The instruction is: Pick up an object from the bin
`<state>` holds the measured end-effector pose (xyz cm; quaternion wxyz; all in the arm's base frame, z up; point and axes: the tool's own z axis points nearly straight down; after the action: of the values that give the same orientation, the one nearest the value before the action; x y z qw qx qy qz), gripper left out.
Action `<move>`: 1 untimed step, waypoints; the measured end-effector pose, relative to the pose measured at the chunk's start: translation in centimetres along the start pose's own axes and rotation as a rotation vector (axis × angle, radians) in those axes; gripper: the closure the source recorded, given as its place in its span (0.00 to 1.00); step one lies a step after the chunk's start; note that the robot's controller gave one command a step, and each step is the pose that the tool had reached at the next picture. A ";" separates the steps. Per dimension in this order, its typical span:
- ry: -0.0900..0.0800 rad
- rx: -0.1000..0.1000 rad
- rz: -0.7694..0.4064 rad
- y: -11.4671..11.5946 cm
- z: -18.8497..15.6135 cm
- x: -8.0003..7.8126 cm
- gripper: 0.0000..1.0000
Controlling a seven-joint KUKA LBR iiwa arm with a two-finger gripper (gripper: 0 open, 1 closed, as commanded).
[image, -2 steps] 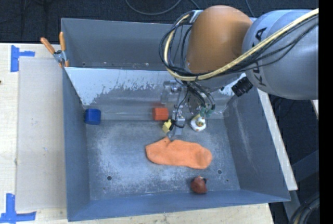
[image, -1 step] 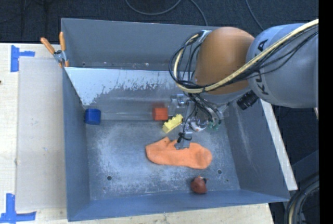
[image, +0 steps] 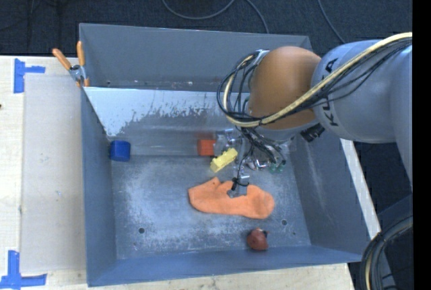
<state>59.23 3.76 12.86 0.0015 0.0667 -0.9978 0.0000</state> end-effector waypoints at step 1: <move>0.000 -0.001 0.129 -1.8 3.7 2.4 0.00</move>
Offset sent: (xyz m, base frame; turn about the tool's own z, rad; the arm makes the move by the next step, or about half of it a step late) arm -0.0236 -0.0279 -0.0586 -0.5064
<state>57.05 1.64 9.20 0.0015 0.0023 -1.0000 -0.0006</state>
